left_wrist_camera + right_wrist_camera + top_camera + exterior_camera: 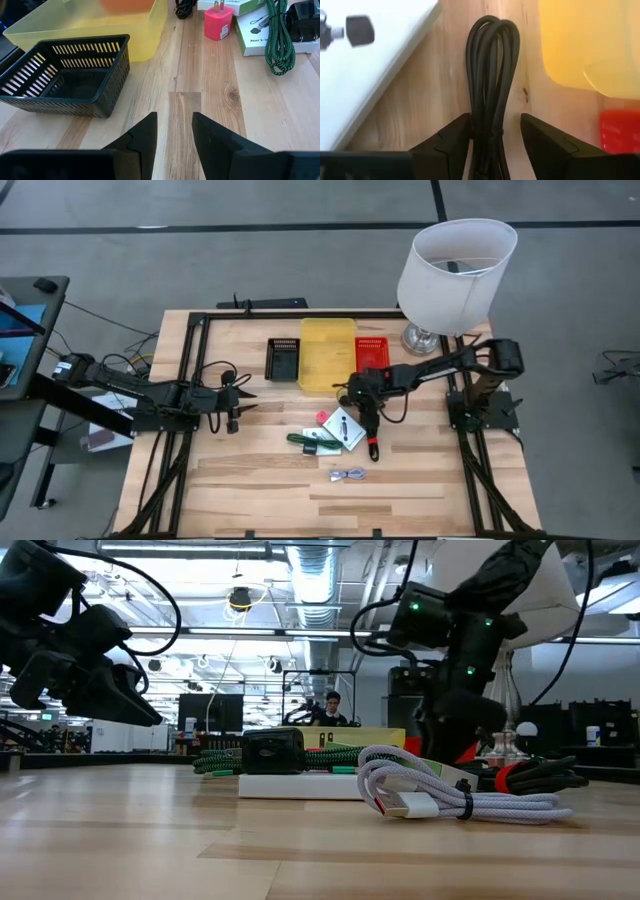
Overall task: Pick and place items into bin
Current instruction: Put the top black charger cable into the yellow bin
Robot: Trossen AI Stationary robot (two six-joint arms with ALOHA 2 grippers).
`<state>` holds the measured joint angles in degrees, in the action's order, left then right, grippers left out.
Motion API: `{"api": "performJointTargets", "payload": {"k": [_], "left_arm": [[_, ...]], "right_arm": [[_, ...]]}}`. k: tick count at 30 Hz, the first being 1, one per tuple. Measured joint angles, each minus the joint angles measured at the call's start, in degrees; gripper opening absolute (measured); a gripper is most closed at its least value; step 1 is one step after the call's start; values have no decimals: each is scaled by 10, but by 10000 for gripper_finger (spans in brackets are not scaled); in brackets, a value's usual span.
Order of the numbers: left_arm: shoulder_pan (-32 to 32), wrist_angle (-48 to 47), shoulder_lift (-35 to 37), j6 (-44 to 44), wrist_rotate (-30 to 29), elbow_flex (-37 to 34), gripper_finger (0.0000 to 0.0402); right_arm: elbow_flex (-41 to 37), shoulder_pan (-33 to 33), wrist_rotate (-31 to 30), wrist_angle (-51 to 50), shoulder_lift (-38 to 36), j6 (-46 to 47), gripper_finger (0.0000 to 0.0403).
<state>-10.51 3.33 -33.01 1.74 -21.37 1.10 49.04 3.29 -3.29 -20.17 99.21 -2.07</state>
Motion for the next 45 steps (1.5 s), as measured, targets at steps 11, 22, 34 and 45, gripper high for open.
{"api": "performJointTargets", "payload": {"k": [11,22,34,45], "left_arm": [[0,0,0,0,0,0,116],[0,0,0,0,0,0,116],[0,0,0,0,0,0,116],[0,0,0,0,0,0,116]], "right_arm": [[41,1,2,-75,5,40,86],[62,1,4,-152,5,72,80],[103,1,9,-264,5,102,74],[161,-30,9,-352,4,107,73]]}}
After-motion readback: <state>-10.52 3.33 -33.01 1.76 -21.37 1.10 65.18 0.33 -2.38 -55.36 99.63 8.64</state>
